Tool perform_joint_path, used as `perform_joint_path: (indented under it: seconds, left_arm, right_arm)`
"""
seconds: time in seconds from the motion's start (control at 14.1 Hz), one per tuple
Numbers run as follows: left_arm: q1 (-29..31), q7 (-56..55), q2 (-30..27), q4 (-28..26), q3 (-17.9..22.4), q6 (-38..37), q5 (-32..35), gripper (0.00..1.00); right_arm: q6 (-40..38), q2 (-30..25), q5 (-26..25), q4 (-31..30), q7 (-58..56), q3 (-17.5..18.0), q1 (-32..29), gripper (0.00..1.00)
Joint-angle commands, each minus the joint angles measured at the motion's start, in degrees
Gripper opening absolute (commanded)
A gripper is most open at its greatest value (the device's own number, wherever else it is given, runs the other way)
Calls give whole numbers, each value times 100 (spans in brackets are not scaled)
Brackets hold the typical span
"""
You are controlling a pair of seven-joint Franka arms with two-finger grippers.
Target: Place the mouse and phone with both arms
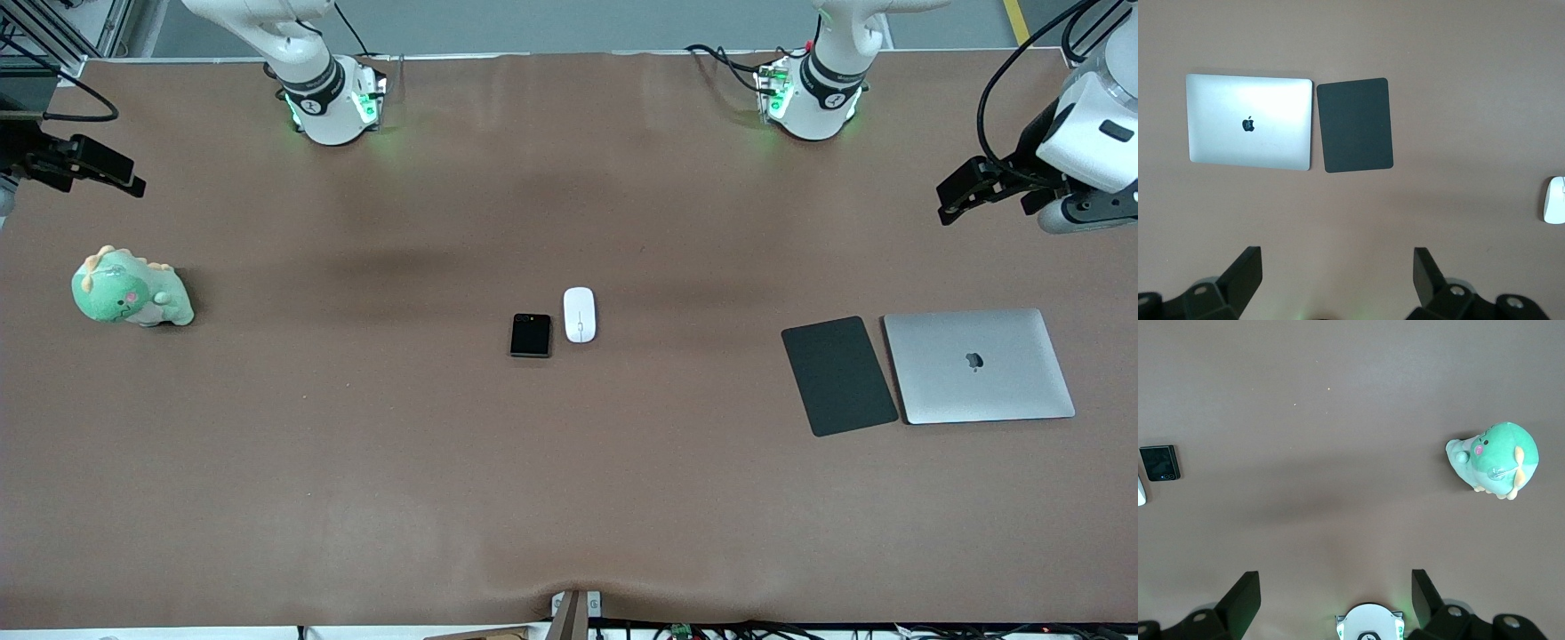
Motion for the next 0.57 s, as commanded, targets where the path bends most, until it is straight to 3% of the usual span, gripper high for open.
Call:
perform_joint_path:
  seconds: [0.0,0.5]
  left_arm:
    - [35,96,-21,101,7,-137,-130,100]
    - [35,96,14,154,7,-129,-86,100]
  right_arm:
    - [11,-10,-77,18,-34,11,-28,100]
    - [353,201,-77,-8,-34,2,-19,100]
